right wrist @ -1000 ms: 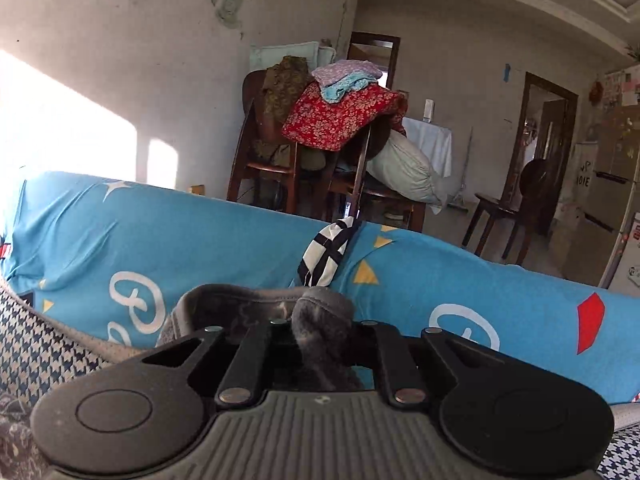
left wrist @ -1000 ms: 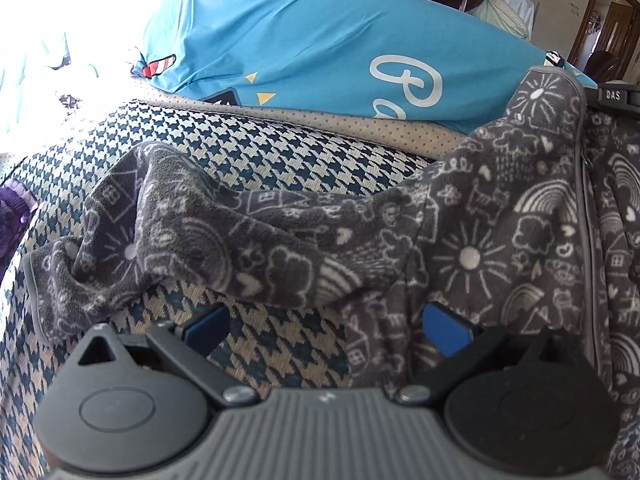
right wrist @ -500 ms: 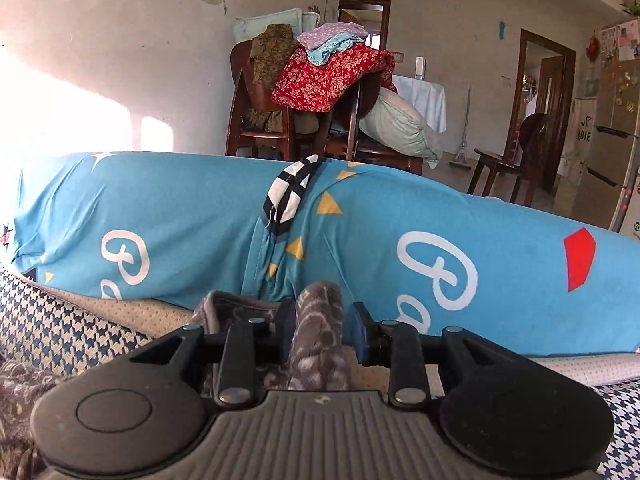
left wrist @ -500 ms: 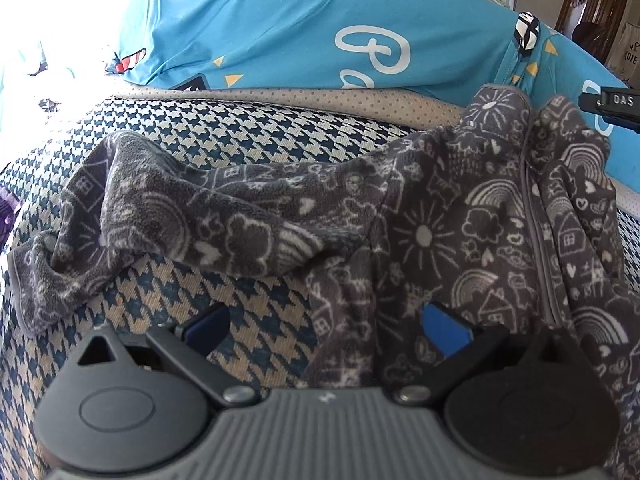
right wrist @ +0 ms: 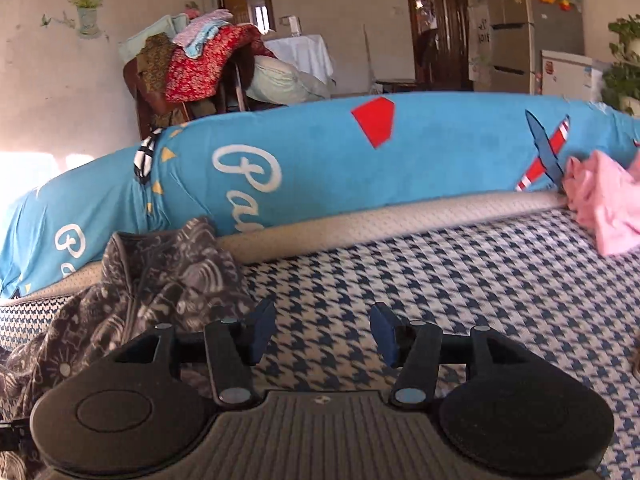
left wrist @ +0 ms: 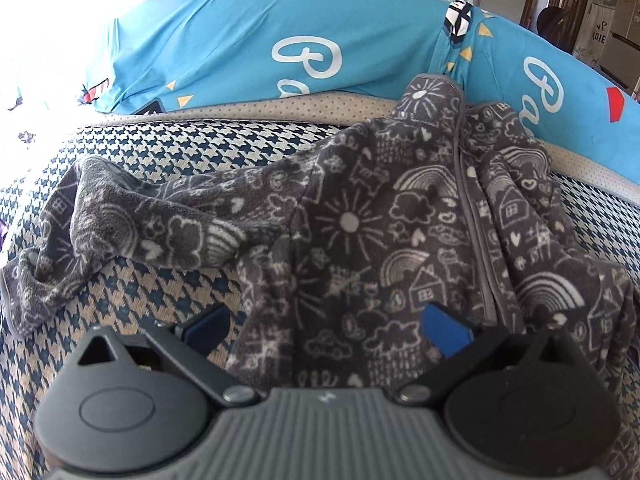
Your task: Fold clothes
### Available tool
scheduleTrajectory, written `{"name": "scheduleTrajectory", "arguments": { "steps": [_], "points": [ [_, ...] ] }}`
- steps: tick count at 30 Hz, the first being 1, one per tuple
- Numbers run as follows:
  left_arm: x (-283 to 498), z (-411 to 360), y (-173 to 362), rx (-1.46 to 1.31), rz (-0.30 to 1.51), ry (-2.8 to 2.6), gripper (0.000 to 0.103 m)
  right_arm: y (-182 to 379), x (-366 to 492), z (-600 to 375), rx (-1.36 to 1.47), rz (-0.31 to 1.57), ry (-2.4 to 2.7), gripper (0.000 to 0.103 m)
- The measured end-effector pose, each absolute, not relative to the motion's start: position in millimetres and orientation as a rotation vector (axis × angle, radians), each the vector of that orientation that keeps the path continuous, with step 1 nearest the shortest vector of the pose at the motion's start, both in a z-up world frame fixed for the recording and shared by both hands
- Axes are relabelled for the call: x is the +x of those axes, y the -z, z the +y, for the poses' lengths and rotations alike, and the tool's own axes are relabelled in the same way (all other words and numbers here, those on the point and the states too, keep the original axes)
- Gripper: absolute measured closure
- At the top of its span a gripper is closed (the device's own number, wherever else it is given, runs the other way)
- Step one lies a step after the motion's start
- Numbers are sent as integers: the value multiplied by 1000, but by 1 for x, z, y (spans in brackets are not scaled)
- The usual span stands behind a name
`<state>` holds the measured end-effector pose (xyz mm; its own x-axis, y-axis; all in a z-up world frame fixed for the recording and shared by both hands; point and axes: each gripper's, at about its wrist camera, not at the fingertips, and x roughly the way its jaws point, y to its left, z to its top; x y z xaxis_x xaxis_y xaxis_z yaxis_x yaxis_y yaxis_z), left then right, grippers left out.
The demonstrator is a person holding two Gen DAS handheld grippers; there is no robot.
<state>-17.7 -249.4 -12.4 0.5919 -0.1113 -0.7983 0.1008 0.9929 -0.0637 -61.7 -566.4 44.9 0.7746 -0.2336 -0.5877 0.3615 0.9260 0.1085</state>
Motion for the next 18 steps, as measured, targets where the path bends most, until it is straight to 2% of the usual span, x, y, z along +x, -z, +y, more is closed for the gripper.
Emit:
{"name": "scheduleTrajectory", "arguments": {
  "steps": [6,11,13,18],
  "points": [
    [-21,-260,18,12,939,143,0,-26,-87,-582,214,708,280,50],
    [-22,-267,22,37,937,149,0,-24,-88,-576,184,706,198,42],
    [-22,-268,24,47,940,148,0,-22,-85,-570,151,717,171,38],
    [-19,-269,32,65,960,138,0,-3,-70,-552,-14,776,182,38]
  ]
}}
